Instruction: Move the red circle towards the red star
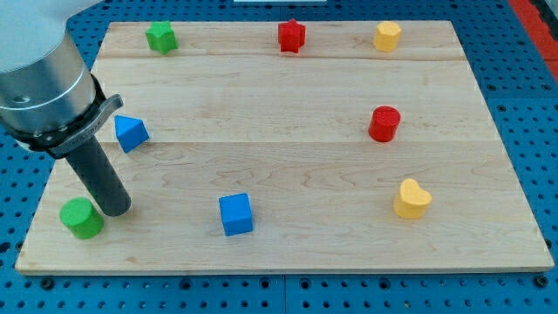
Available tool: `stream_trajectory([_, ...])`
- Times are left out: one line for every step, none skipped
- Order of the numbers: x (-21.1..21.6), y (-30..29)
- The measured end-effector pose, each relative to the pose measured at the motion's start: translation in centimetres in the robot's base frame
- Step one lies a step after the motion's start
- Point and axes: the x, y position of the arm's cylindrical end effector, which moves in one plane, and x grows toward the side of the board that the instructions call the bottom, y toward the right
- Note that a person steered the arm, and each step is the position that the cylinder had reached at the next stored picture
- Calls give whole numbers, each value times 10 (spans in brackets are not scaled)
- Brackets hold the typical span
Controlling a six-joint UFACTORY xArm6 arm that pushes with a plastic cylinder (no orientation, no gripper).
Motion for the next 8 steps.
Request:
stream_trajectory([-2,4])
stream_trajectory([-58,67])
stream_trajectory([-70,126])
stream_trajectory([-70,210])
stream_trajectory([-75,294])
stream_trajectory([-83,353])
stream_trajectory([-102,347])
stream_trajectory([-144,332])
